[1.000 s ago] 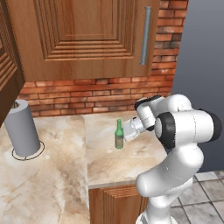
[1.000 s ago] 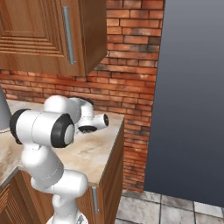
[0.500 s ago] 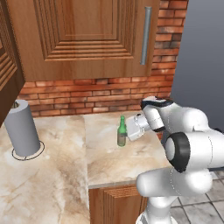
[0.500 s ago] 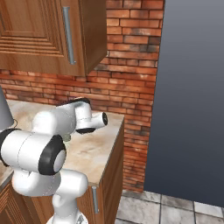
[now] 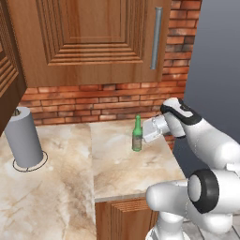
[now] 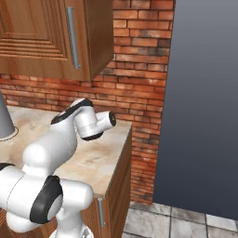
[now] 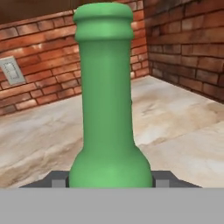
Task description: Place the drinks on the dining counter in a tight cluster.
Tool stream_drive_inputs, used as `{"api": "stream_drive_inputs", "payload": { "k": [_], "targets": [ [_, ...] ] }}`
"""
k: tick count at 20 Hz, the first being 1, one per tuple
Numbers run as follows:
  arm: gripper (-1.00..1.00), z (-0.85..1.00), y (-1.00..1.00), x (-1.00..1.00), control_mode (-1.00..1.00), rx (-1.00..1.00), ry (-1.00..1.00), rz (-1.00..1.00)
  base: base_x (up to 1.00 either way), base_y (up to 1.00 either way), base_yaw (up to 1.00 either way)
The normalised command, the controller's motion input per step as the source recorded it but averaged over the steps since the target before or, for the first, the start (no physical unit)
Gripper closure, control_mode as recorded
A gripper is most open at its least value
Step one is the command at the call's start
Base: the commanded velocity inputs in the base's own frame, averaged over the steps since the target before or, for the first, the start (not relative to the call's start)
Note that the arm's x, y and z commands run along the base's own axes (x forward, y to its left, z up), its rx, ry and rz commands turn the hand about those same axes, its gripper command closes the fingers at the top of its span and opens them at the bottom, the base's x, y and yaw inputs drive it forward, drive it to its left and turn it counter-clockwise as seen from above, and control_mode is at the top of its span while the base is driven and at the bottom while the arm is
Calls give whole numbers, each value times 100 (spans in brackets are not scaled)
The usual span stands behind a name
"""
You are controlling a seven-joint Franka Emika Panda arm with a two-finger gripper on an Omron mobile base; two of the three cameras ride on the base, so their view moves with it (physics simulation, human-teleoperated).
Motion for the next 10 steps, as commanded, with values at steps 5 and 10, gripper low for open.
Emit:
{"api": "stream_drive_inputs", "payload": {
  "k": [5,10],
  "targets": [
    [100,47,-11,-43,-100,0,-4,0,0,0,0],
    [100,66,0,-28,-100,0,0,0,0,0,0]
  ]
}}
